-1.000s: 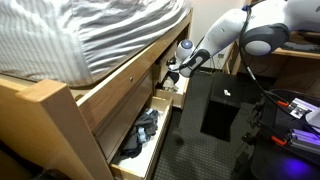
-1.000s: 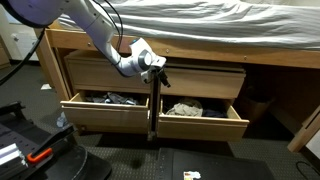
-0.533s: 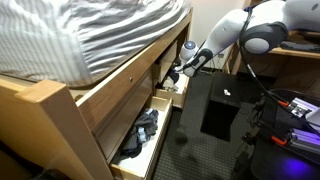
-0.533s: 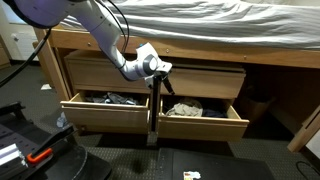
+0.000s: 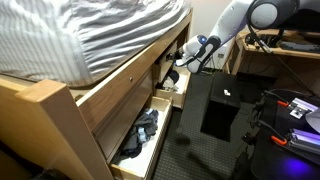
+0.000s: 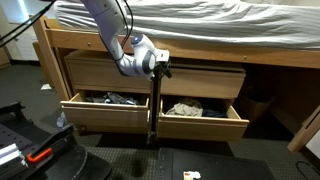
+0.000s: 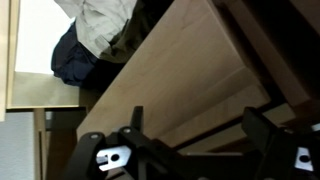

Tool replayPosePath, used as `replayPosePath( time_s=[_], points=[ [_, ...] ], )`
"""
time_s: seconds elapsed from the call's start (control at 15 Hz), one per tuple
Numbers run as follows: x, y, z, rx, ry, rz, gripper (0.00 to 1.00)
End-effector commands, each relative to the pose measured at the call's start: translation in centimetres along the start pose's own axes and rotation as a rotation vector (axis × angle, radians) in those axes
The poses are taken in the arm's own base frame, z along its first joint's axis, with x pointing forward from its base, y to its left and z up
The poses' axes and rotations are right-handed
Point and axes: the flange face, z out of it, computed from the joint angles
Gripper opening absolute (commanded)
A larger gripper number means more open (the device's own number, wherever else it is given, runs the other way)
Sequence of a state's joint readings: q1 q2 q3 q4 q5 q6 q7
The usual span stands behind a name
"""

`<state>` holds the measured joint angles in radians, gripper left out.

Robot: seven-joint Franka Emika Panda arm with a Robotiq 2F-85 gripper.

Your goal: Close the top right drawer

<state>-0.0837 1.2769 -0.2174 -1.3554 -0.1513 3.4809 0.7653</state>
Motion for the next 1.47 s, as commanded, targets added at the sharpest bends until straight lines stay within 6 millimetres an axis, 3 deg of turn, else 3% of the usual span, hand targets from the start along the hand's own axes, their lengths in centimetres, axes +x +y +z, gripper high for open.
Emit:
replayPosePath(
  time_s=[0.0,0.13,0.6,0.67,0.87,0.93,1.0,1.27,1.33,1.4],
  points=[
    [1.4,-0.6,-0.6,0.041,-0.007,-0.033,1.0],
    [3.5,-0.6,-1.1,0.042,0.003,-0.025,1.0],
    [2.2,-1.0,1.6,-0.232,0.011,0.005,1.0],
    [2.8,0.0,0.4,-0.184,0.001,0.005,1.0],
    [1.7,-1.7,1.1,-0.217,0.009,0.0,1.0],
    [1.5,-1.7,1.2,-0.218,0.008,0.0,1.0],
    [1.5,-0.2,1.2,-0.209,0.008,-0.016,1.0],
    [-1.8,-0.5,4.4,-0.295,-0.139,-0.092,1.0],
    [-0.8,-0.5,3.0,-0.263,-0.105,-0.067,1.0],
    [-1.5,-0.5,3.6,-0.278,-0.128,-0.074,1.0]
  ],
)
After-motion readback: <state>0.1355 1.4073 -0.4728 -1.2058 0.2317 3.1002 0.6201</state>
